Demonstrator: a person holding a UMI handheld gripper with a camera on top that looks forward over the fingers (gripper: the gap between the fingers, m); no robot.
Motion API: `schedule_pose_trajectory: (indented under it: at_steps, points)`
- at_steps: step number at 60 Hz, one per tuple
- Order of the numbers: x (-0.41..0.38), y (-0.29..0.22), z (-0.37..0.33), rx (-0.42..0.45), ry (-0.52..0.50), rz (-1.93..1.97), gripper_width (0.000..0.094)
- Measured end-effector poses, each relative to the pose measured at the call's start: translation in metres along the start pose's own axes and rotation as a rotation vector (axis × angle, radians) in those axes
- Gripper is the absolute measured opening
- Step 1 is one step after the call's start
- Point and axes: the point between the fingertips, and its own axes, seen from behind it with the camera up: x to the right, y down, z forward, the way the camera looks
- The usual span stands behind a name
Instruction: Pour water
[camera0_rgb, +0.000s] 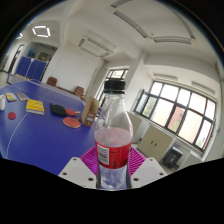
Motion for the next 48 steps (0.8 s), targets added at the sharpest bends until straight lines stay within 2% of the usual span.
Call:
schedule_pose_trajectory:
  at_steps: [8,14,22,28,32,36,42,48]
  points:
    - [-0.009,-0.124,0.026,0.076,0.186,-0.244,0.0333]
    - [-0.048,-0.233,0.039,0.187,0.273,-0.462,0.0334]
    - [-0.165,-0.363,0.054,0.369,0.334,-0.857,0.0334]
    - [-0.274,-0.429,0.039,0.556,0.324,-1.134,0.0336]
    - [-0.364,-0.449,0.026,0.676,0.280,-1.297,0.0334]
    - [-0.448,-0.448,0.012,0.776,0.227,-1.445,0.0336]
    - [-0.557,-0.422,-0.002,0.905,0.148,-1.667,0.0336]
    - [-0.635,-0.377,-0.015,0.994,0.087,-1.863,0.0336]
